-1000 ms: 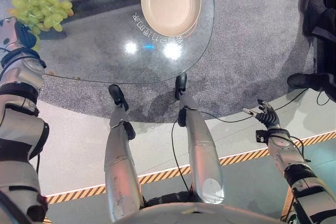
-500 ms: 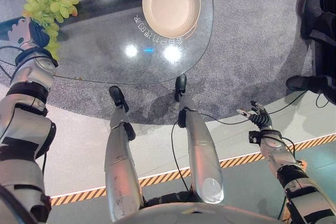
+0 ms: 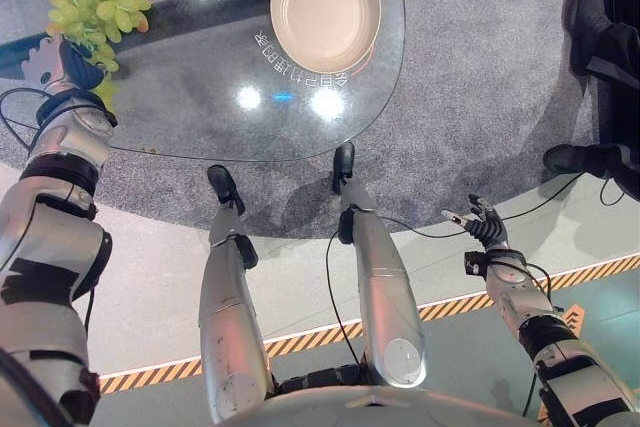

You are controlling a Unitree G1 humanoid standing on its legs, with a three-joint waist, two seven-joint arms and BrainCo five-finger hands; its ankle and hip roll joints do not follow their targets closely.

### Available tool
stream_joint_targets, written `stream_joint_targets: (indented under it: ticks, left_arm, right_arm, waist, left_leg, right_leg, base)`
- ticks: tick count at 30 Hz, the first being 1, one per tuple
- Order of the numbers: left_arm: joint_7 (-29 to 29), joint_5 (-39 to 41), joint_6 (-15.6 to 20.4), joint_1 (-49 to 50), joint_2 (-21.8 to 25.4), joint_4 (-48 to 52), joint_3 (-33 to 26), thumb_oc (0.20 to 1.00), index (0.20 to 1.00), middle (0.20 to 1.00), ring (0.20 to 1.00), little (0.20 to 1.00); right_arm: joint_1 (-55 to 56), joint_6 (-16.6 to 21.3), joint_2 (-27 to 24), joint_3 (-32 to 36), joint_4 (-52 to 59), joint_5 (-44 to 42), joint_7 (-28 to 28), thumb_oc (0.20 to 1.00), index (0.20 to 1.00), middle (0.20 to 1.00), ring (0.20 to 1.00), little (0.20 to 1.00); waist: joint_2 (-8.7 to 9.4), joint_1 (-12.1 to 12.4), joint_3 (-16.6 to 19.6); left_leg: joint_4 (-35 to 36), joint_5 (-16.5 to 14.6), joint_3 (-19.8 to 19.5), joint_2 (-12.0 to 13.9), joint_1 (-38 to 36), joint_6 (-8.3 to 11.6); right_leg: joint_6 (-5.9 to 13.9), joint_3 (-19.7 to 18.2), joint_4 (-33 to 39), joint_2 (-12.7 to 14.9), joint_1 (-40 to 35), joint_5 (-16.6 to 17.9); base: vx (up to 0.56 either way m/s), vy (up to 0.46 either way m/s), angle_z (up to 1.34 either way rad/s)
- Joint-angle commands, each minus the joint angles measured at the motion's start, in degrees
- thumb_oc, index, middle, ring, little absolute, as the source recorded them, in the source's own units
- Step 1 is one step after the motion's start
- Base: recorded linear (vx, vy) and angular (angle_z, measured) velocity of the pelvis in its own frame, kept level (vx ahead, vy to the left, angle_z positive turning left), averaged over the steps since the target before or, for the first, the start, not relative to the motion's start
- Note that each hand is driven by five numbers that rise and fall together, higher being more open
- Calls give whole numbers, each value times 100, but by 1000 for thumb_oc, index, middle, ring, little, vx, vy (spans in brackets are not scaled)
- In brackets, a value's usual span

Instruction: Pick up fruits into the plate

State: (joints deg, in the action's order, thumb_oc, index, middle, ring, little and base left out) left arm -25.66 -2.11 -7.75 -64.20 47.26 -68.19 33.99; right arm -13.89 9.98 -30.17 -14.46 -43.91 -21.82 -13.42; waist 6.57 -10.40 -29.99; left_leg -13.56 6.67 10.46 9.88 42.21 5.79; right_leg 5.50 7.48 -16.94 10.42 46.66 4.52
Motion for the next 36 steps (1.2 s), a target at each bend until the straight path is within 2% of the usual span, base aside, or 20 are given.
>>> stream_joint_targets:
  ticks: [1,11,13,17,20,24,26,27,28,32,33,34,35,36]
  left_arm:
    - [407,364,61,-243,-725,61,-27,1000,1000,1000,1000,1000]
    - [680,741,-299,-197,-792,-351,-198,1000,1000,1000,1000,1000]
    - [581,749,-407,-191,-781,-376,-227,1000,1000,1000,1000,1000]
    - [142,877,-402,-220,-700,-509,-337,1000,1000,1000,1000,1000]
    - [-340,1195,-272,-222,-643,-459,-513,1000,1000,1000,1000,1000]
    - [-596,1628,222,55,-675,-14,-856,1000,1000,1000,1000,1000]
    - [-588,1622,365,456,-747,541,-1035,1000,1000,1000,1000,1000]
    - [-584,1626,399,508,-761,660,-1077,1000,1000,1000,1000,1000]
    - [-586,1685,443,707,-816,943,-1136,1000,1000,1000,1000,1000]
    - [-570,1797,673,1318,-906,1789,-1341,1000,1000,1000,1000,1000]
    - [-556,1830,727,1484,-942,1933,-1358,1000,1000,1000,1000,1000]
    - [-617,1844,782,1720,-976,2296,-1477,1000,1000,1000,1000,1000]
    - [-611,1845,861,1982,-1012,2533,-1529,1000,1000,1000,1000,1000]
    - [-610,1857,883,2007,-1021,2615,-1568,1000,1000,1000,1000,1000]
  right_arm:
    - [264,61,-187,-83,173,-7,-142,1000,1000,1000,1000,1000]
    - [227,-39,-156,-123,250,-14,-154,1000,1000,1000,1000,1000]
    - [231,-46,-160,-132,275,-31,-170,1000,1000,1000,1000,1000]
    - [217,-55,-163,-144,267,-48,-164,1000,1000,1000,1000,1000]
    - [270,14,-131,-175,229,-72,-180,1000,1000,1000,1000,1000]
    - [456,42,-51,-174,418,-98,-277,1000,1000,1000,1000,1000]
    - [579,-41,12,-118,617,-49,-358,1000,1000,1000,1000,1000]
    - [569,-56,25,-81,661,-30,-371,1000,1000,1000,1000,1000]
    - [625,-83,58,-51,731,-6,-416,1000,1000,1000,1000,1000]
    - [813,-93,99,123,874,89,-474,1000,1000,1000,1000,1000]
    - [891,-75,115,140,870,98,-480,1000,1000,1000,1000,1000]
    - [937,-106,131,249,966,153,-490,1000,1000,1000,1000,1000]
    - [1055,-102,158,297,993,192,-511,1000,1000,1000,1000,1000]
    - [1030,-91,162,339,1004,200,-513,1000,1000,1000,1000,1000]
  waist:
    - [60,-280,20]
    - [94,-307,20]
    - [100,-312,20]
    - [117,-305,20]
    - [128,-280,20]
    - [117,-220,20]
    - [67,-160,20]
    - [70,-159,20]
    - [38,-127,20]
    - [-72,-32,20]
    - [-108,3,20]
    - [-134,26,20]
    - [-184,74,20]
    - [-181,69,20]
  left_leg:
    - [-665,-1033,377,-305,72,-34]
    - [-730,-1078,346,-299,65,-44]
    - [-726,-1077,346,-291,57,-45]
    - [-711,-1060,316,-289,60,-32]
    - [-712,-1065,286,-295,59,-31]
    - [-671,-1079,252,-339,15,-43]
    - [-600,-1045,228,-391,-11,-41]
    - [-545,-852,294,-412,102,-89]
    - [-499,-842,284,-439,81,-92]
    - [-425,-838,277,-510,49,-106]
    - [-454,-1028,207,-519,-83,-66]
    - [-393,-839,264,-562,36,-120]
    - [-424,-1032,191,-574,-111,-83]
    - [-380,-844,252,-591,17,-132]
  right_leg:
    - [71,20,-128,-523,-163,-456]
    - [52,-9,-156,-548,-178,-473]
    - [49,-13,-162,-558,-180,-478]
    - [30,-28,-139,-578,-204,-497]
    - [16,-30,-142,-585,-216,-514]
    - [18,9,-104,-572,-266,-518]
    - [24,49,-41,-539,-302,-486]
    - [-24,80,22,-513,-189,-314]
    - [-18,97,49,-501,-211,-306]
    - [-6,161,113,-433,-261,-308]
    - [48,147,72,-441,-395,-472]
    - [2,199,147,-396,-291,-300]
    - [61,196,102,-393,-443,-472]
    - [12,229,158,-368,-320,-301]
  base:
    - [0,0,0]
    - [0,0,0]
    - [0,0,0]
    - [0,0,0]
    - [7,-35,-1]
    - [-3,-48,1]
    - [-57,-53,1]
    - [-87,-35,1]
    - [-90,-26,3]
    - [4,5,4]
    - [-11,2,6]
    - [62,13,9]
    - [-81,-3,9]
    - [69,12,6]
